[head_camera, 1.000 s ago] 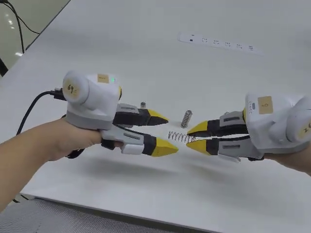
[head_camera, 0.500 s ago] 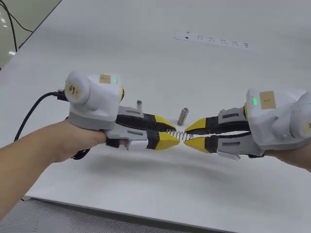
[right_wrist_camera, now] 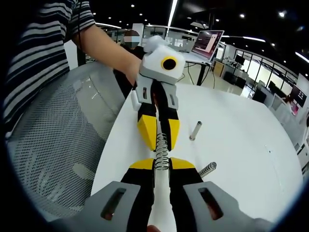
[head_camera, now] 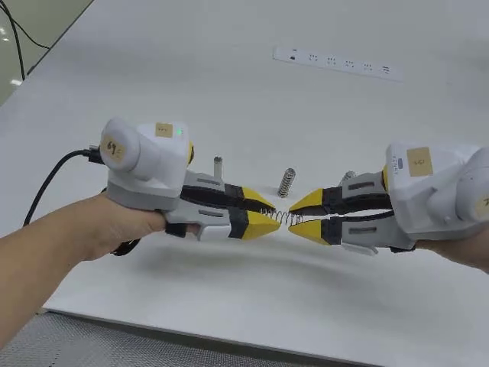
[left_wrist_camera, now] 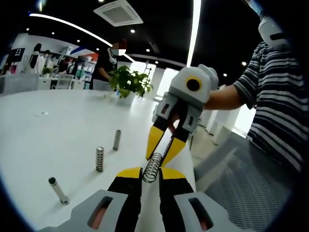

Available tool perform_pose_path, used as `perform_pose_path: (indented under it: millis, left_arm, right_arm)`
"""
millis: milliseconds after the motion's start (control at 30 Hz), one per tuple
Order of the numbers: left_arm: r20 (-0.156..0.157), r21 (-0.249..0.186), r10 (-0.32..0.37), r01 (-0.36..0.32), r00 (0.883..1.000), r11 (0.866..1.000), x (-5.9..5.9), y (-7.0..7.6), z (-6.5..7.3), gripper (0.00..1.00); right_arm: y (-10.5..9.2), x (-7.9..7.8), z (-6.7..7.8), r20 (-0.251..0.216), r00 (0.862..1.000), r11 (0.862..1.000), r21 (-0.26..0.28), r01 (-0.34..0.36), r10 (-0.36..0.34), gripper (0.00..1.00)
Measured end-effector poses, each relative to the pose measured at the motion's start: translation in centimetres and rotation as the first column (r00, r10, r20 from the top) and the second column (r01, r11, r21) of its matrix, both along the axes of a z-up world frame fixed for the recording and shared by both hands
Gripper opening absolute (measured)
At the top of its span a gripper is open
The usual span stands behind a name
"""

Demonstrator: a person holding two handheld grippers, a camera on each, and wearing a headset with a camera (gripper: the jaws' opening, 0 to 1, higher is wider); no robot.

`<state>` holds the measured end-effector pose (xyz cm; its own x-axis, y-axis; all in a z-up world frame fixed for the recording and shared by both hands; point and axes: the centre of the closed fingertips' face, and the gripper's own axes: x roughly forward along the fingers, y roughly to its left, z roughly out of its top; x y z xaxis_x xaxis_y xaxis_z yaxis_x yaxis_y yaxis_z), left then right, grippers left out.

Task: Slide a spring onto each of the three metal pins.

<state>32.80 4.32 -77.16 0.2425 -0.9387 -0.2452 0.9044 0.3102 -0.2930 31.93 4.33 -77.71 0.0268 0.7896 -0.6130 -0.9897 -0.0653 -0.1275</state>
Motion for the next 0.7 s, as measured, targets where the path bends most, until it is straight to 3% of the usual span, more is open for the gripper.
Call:
perform_pose_path:
  millis: [700]
  left_arm:
    - [0.011,-0.001,-0.030,0.030,0.999,1.000,-0.41,-0.23,0.21,0.02]
  right_arm:
    - [-0.07,-0.13,-0.28,-0.012,1.000,1.000,-0.002,0.009,-0.009,0.08]
